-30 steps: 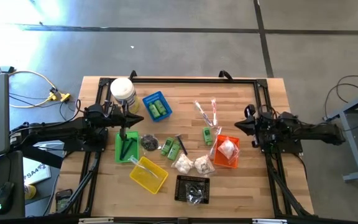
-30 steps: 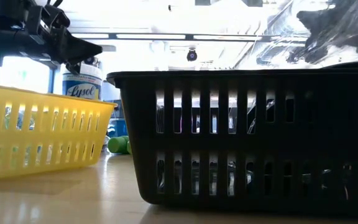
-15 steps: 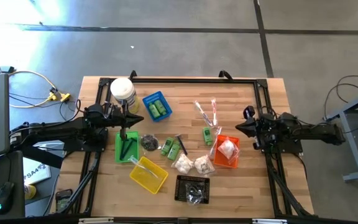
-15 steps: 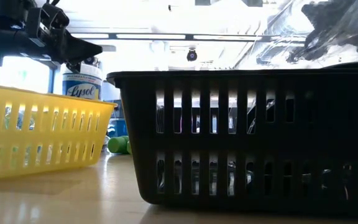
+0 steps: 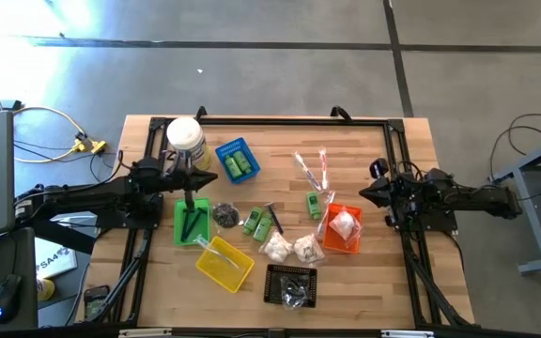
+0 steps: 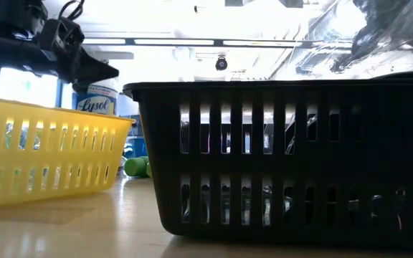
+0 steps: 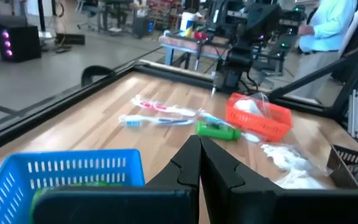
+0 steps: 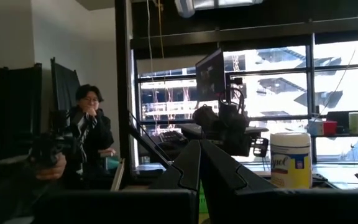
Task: Pick & Place Travel size toiletries
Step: Put the blue toothbrush into the yellow bin
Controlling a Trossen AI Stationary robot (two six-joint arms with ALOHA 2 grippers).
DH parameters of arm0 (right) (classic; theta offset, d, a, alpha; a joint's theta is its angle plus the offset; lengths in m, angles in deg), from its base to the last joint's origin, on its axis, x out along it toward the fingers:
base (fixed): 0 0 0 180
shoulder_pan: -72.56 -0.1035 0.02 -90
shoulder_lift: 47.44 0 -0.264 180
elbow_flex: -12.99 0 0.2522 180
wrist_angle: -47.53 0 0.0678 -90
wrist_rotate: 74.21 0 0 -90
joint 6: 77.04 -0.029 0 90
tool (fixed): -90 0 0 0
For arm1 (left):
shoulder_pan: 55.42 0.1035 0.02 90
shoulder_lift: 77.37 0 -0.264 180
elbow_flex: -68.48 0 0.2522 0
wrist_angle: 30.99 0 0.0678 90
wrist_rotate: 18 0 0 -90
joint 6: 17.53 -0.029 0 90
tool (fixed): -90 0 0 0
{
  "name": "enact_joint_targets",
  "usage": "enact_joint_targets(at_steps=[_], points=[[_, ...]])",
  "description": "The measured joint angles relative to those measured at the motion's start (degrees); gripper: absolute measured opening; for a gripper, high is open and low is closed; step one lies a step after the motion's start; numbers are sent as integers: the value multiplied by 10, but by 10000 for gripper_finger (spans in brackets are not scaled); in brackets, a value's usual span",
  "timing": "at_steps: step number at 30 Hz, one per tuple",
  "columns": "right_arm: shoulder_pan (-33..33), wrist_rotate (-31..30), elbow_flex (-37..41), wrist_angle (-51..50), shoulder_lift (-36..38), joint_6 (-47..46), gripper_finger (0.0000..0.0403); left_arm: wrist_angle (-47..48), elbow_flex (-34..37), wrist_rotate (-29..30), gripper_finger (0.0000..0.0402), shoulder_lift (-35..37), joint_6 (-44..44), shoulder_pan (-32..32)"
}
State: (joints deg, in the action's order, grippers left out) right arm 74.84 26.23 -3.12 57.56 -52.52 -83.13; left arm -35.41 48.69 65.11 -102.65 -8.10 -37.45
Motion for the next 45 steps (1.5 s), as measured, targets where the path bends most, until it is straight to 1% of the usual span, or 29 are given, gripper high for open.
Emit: enact_joint_targets(at_steps=[6,9,16,22,27,30,32,36,38,41,45], points=[[0,0,0,0,0,3,2,12,0,-3,0,0,2,0],[0,-1,0,0,0,3,2,13,0,-4,0,0,-14,0],[0,-56,-1,1,0,11,2,45,0,-4,0,0,-61,0],[0,-58,-1,-7,0,19,2,53,0,8,0,0,-66,0],[0,-58,-1,-9,0,19,2,51,0,13,0,0,-62,0],[0,-58,-1,-9,-2,19,2,52,0,48,0,-1,-29,0],[0,-58,-1,-10,-2,18,2,56,0,71,0,-1,-25,0],[0,-58,-1,-10,-2,18,2,58,0,73,0,-1,-23,0],[0,-57,-1,-10,-2,17,2,55,0,62,0,-1,-12,0],[0,-56,-1,-11,-2,14,2,65,-22,41,0,-15,-1,0],[0,-57,-1,-11,-2,14,2,90,-79,38,0,-51,-8,0]])
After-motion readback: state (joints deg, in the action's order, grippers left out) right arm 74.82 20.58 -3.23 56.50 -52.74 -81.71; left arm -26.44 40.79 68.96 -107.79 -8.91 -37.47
